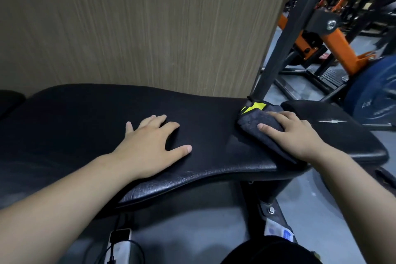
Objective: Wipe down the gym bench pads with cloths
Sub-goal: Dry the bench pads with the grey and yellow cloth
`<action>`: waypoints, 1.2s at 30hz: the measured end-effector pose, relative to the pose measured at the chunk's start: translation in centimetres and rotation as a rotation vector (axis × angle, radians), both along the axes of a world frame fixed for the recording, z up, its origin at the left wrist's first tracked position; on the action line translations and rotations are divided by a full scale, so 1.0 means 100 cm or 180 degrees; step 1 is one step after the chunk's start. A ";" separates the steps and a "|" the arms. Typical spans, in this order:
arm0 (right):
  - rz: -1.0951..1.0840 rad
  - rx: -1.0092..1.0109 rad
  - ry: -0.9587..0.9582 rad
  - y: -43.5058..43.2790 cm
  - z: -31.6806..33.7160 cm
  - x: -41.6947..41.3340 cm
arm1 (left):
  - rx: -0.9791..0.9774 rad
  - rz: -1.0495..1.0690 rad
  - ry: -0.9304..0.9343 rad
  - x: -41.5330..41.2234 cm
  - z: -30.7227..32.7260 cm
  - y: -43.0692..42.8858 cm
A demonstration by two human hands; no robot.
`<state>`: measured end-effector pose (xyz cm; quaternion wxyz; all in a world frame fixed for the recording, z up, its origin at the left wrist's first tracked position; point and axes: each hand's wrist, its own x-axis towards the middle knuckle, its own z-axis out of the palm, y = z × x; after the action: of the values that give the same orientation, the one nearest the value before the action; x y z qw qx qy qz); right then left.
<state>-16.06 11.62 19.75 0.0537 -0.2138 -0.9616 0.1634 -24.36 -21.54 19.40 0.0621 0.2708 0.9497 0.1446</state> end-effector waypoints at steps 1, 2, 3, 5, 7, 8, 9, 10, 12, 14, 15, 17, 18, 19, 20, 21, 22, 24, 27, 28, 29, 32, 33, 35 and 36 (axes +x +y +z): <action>0.0024 0.0022 0.0015 -0.003 -0.002 0.010 | 0.0006 0.0021 0.0020 0.000 -0.001 0.001; 0.0051 0.0062 0.0048 -0.006 -0.004 0.021 | 0.0024 0.0037 0.0037 0.001 -0.002 0.002; 0.0067 0.0119 0.0115 -0.009 -0.008 0.030 | 0.0040 0.0046 0.0047 0.001 -0.002 0.002; 0.0076 0.0293 0.0298 -0.017 -0.018 0.050 | 0.0043 0.0042 0.0056 0.001 -0.003 0.000; 0.0125 0.0494 0.0613 -0.032 -0.029 0.070 | 0.0026 0.0026 0.0126 0.002 -0.004 -0.003; 0.0146 0.0566 0.0802 -0.040 -0.035 0.077 | 0.0019 0.0026 0.0179 0.002 -0.004 -0.004; 0.0161 0.0619 0.0964 -0.048 -0.041 0.083 | 0.0025 0.0036 0.0221 0.003 -0.004 -0.006; 0.0175 0.0666 0.1073 -0.055 -0.046 0.087 | 0.0048 0.0057 0.0250 0.005 -0.004 -0.009; 0.0230 0.0829 0.1125 -0.061 -0.051 0.089 | 0.0105 0.0105 0.0277 0.007 -0.003 -0.017; 0.0373 0.1010 0.1044 -0.064 -0.049 0.085 | 0.0098 0.0144 0.0288 0.009 -0.003 -0.027; 0.0464 0.1065 0.0987 -0.066 -0.048 0.083 | 0.0087 0.0169 0.0289 0.009 -0.002 -0.032; 0.0620 0.1167 0.0900 -0.076 -0.046 0.077 | 0.0111 0.0233 0.0288 0.007 -0.001 -0.044; 0.0692 0.1230 0.0868 -0.082 -0.045 0.073 | 0.0145 0.0273 0.0291 0.008 -0.001 -0.051; 0.0768 0.1292 0.0837 -0.090 -0.044 0.070 | 0.0179 0.0312 0.0303 0.008 -0.001 -0.059; 0.0857 0.1357 0.0813 -0.098 -0.044 0.066 | 0.0193 0.0345 0.0326 0.008 -0.002 -0.067; 0.0953 0.1423 0.0794 -0.105 -0.044 0.063 | 0.0193 0.0370 0.0350 0.009 -0.003 -0.075; 0.1053 0.1487 0.0774 -0.111 -0.043 0.060 | 0.0193 0.0395 0.0371 0.009 -0.005 -0.084; 0.1244 0.1620 0.0720 -0.122 -0.044 0.053 | 0.0229 0.0448 0.0406 0.009 -0.009 -0.104; 0.1541 0.1847 0.0595 -0.136 -0.042 0.044 | 0.0364 0.0499 0.0496 0.010 -0.011 -0.129; 0.1647 0.1898 0.0573 -0.142 -0.041 0.041 | 0.0394 0.0531 0.0509 0.011 -0.011 -0.137; 0.1743 0.1925 0.0577 -0.149 -0.040 0.039 | 0.0412 0.0566 0.0504 0.012 -0.011 -0.143; 0.1957 0.1869 0.0718 -0.176 -0.041 0.033 | 0.0417 0.0623 0.0501 0.015 -0.010 -0.160; 0.2012 0.1831 0.0788 -0.187 -0.043 0.032 | 0.0423 0.0651 0.0500 0.014 -0.010 -0.166; 0.2103 0.1754 0.0929 -0.209 -0.046 0.030 | 0.0476 0.0724 0.0464 0.010 -0.008 -0.179; 0.2136 0.1731 0.0994 -0.221 -0.047 0.029 | 0.0514 0.0746 0.0459 0.007 -0.006 -0.185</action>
<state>-13.12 -10.50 15.03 0.1963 0.1585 -0.9660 -0.0562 -23.70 -40.02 18.76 -0.0455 0.1718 0.9621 0.2068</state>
